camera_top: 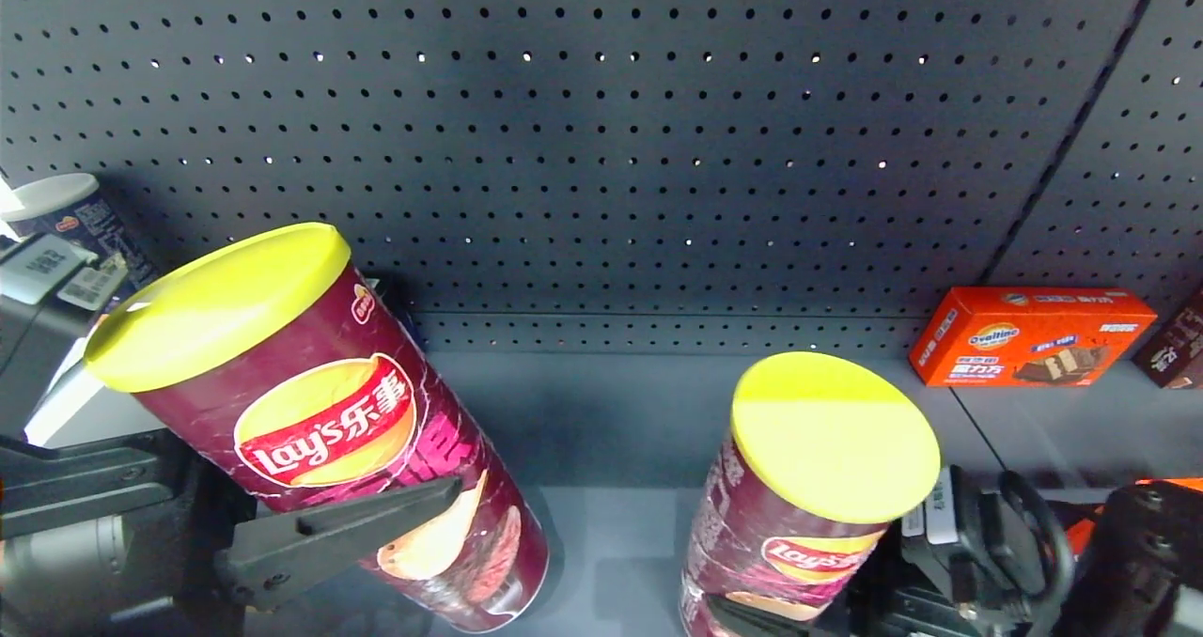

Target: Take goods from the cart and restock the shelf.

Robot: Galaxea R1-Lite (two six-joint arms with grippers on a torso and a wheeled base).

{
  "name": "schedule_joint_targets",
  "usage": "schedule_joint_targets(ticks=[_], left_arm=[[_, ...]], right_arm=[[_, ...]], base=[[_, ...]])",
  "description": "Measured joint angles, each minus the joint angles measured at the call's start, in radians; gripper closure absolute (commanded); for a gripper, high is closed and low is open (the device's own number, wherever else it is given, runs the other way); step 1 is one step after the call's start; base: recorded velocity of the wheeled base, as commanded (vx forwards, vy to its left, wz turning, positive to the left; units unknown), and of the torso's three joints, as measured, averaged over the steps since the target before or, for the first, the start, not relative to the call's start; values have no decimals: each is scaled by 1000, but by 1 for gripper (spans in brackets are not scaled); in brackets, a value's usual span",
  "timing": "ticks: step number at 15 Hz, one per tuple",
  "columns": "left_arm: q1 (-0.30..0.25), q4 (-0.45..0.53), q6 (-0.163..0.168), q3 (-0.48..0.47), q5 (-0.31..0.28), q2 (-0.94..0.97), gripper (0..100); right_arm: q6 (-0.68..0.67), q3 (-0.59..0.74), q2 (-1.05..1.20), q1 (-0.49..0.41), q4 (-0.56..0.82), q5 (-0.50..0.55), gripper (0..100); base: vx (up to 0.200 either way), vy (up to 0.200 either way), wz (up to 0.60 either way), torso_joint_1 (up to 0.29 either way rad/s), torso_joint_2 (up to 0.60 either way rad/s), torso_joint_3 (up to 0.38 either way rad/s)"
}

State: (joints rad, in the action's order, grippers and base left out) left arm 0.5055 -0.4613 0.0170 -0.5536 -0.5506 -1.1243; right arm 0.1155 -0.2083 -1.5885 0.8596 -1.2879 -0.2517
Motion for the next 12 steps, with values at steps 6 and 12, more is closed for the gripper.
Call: schedule_joint_targets(ticks=[6,12], left_arm=[[3,0,0,0,0,1,100],[4,2,1,2,1,1,100]], right_arm=[[4,47,85,4,9,-5,100],[5,-16,1,23,2,-7,100]], base=[[0,0,0,0,0,0],[0,0,0,0,0,0]])
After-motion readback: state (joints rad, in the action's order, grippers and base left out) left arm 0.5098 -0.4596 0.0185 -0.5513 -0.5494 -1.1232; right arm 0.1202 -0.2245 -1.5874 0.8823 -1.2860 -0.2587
